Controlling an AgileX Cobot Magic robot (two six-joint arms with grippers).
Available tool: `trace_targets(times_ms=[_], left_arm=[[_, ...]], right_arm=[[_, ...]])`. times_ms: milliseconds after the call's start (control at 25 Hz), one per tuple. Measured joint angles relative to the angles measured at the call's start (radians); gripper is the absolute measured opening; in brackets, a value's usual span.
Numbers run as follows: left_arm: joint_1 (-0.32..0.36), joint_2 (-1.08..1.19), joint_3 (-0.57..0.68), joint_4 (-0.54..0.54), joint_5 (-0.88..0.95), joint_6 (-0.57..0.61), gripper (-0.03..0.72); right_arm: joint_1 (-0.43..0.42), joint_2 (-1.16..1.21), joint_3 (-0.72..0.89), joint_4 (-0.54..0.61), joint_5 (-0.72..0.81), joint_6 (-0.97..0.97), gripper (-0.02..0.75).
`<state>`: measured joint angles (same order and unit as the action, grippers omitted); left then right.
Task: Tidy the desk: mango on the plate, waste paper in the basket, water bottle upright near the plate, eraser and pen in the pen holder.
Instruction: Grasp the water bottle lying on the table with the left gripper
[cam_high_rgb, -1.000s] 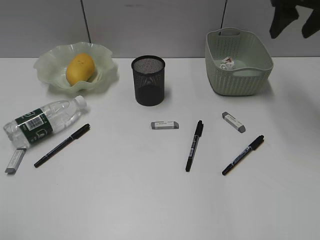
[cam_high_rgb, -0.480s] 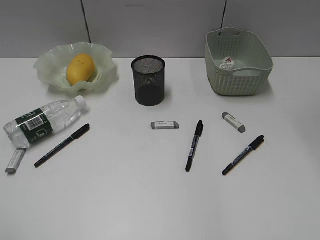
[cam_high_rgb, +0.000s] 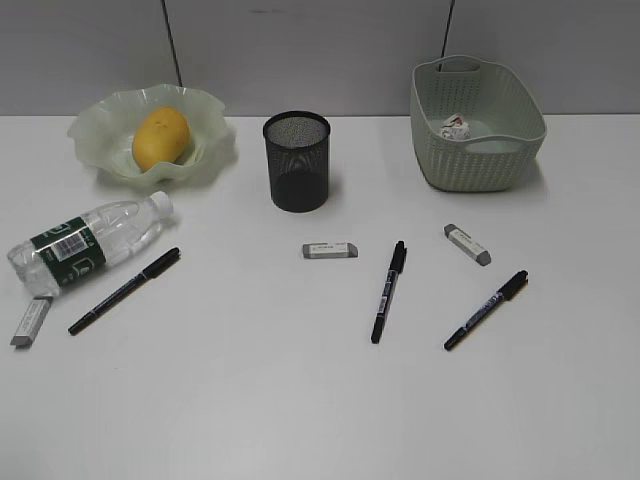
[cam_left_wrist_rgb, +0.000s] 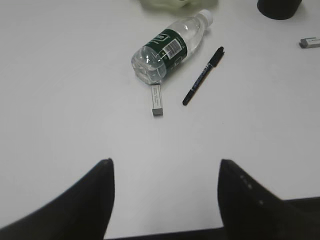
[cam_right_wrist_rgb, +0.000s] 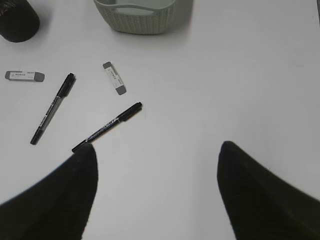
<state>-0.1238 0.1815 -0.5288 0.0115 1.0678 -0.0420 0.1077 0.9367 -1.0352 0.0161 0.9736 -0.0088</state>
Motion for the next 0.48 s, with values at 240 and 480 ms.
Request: trace_targets(times_ms=[240, 480], left_arm=[[0.0, 0.0, 0.0, -0.001, 0.0, 0.0, 0.49], [0.0, 0.0, 0.0, -0.001, 0.0, 0.0, 0.49]], right_arm=[[0.0, -0.253, 0.216, 0.007, -0.039, 0.009, 0.585], [0.0, -0.504, 0.392, 0.041, -0.039, 0.009, 0.585]])
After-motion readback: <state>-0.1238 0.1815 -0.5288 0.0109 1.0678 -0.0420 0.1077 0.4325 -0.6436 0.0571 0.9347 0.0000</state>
